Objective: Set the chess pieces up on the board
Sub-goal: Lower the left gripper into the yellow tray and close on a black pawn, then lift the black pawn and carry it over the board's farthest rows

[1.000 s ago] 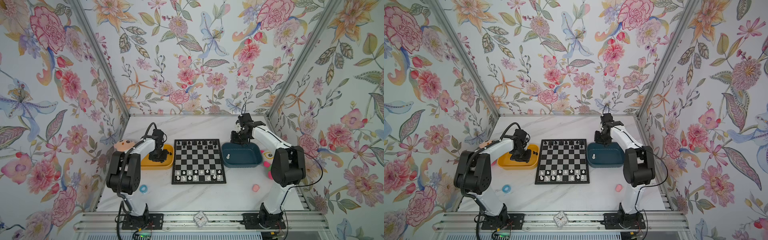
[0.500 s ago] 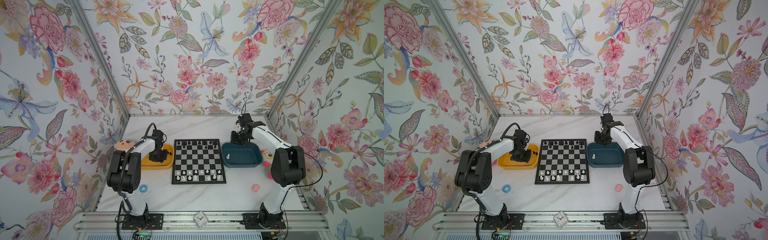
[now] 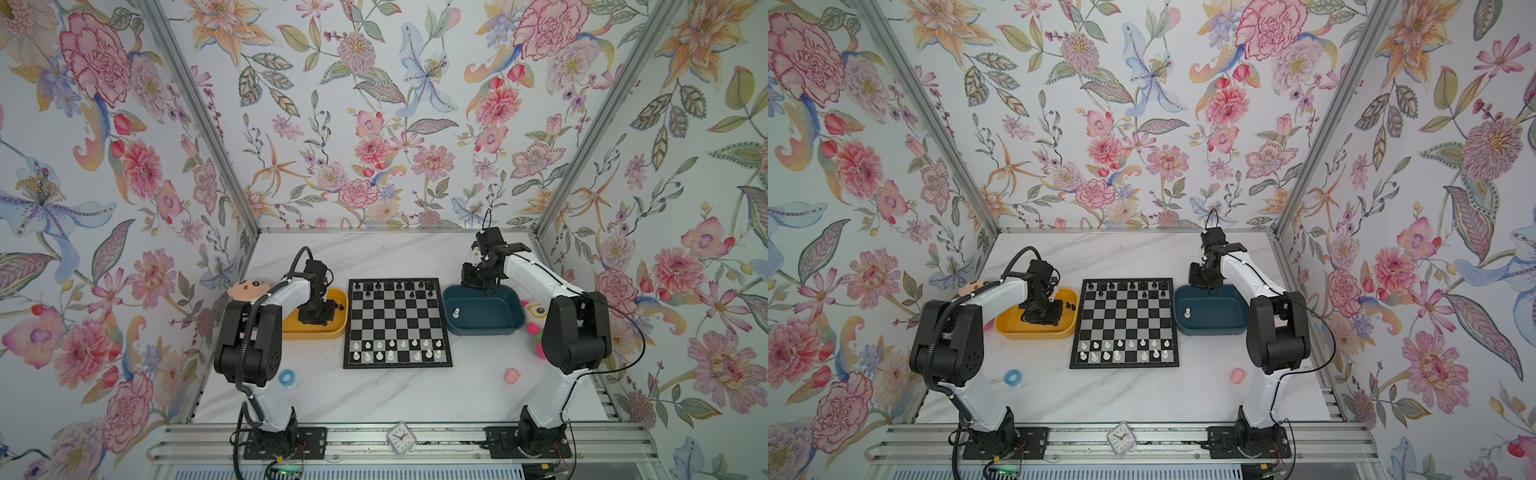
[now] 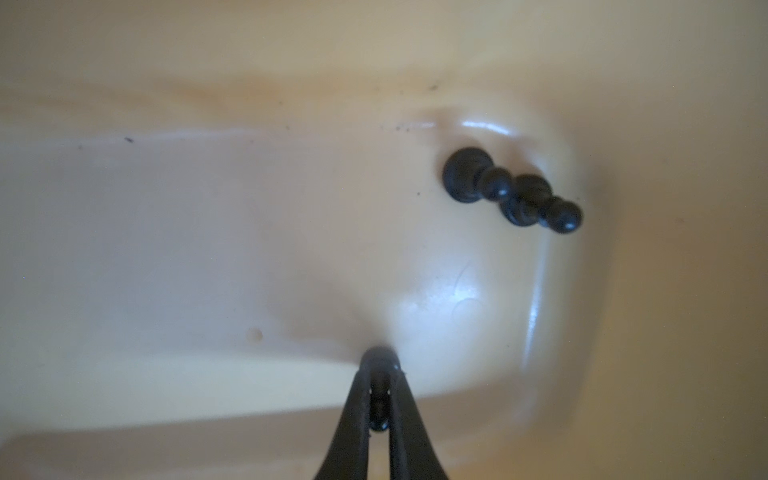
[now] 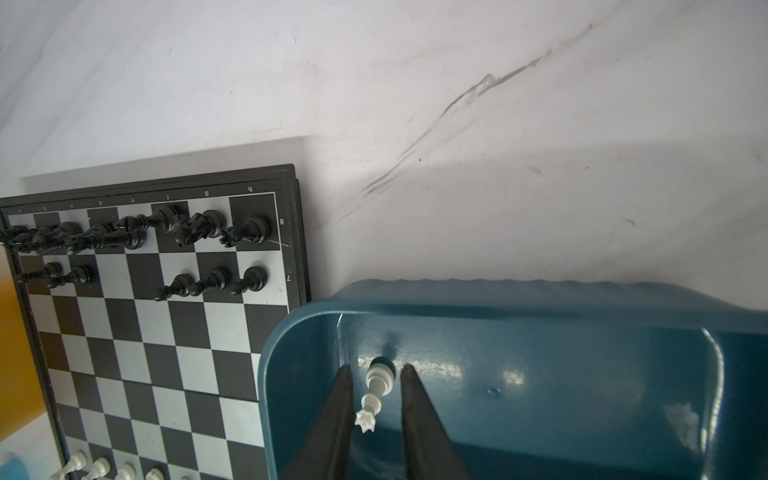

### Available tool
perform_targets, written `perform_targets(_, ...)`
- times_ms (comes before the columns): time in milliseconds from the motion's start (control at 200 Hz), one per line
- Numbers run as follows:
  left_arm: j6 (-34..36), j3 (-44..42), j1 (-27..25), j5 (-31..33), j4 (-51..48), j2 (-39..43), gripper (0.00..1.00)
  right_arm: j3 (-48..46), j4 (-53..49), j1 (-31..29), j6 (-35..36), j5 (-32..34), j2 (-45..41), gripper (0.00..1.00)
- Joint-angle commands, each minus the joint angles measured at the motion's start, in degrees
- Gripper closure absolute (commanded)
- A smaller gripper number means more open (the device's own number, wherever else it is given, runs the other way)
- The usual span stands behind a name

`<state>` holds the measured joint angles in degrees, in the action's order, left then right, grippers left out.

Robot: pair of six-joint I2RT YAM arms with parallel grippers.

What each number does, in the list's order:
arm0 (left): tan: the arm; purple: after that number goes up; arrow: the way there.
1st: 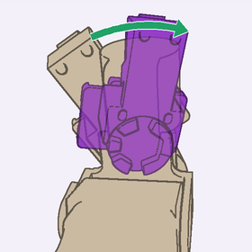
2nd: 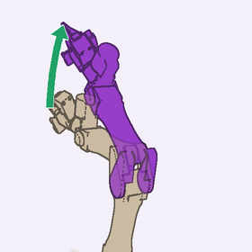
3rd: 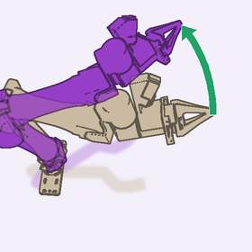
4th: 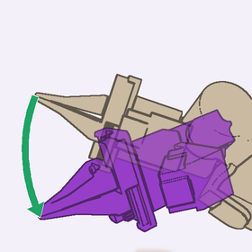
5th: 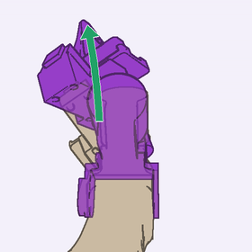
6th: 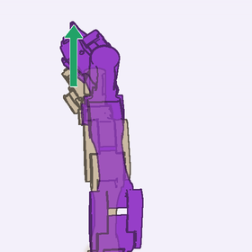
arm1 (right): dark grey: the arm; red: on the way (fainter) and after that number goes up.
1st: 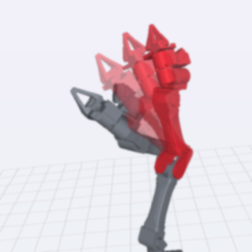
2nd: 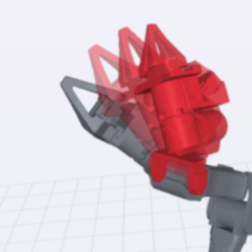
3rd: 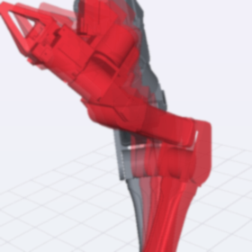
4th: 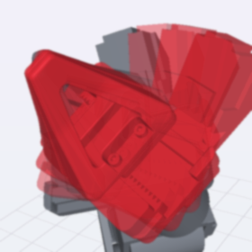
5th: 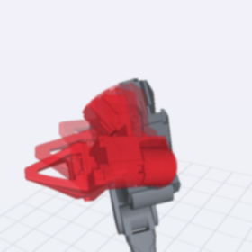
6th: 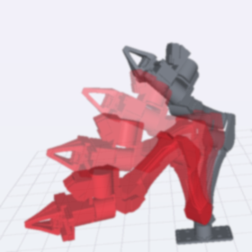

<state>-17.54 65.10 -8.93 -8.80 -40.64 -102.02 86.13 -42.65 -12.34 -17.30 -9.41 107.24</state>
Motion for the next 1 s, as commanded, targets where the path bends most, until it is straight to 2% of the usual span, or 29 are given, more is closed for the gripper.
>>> perform_targets(0,-0.3,-0.72,0.58,0.21,-0.48,-0.86,0.97,-0.87,-0.83,-0.23,0.47,0.99,-2.17,0.77)
perform_targets(105,-0.39,0.04,0.57,1.26,-0.88,-0.11,1.0,-0.96,-0.68,-0.23,0.44,1.1,-2.35,0.77)
perform_targets(365,-0.39,3.5,0.58,2.64,-2.37,1.38,1.0,-1.29,-0.59,-0.23,0.53,1.35,-2.82,0.78)
perform_targets(776,1.46,15.23,0.59,2.9,-7.52,1.12,1.0,-2.1,-0.15,-0.05,1.01,1.67,-4.54,0.77)
perform_targets(996,2.32,23.69,-3.18,1.63,-9.73,-1.32,1.0,-2.78,1.16,-0.04,1.23,0.34,-4.93,0.77)
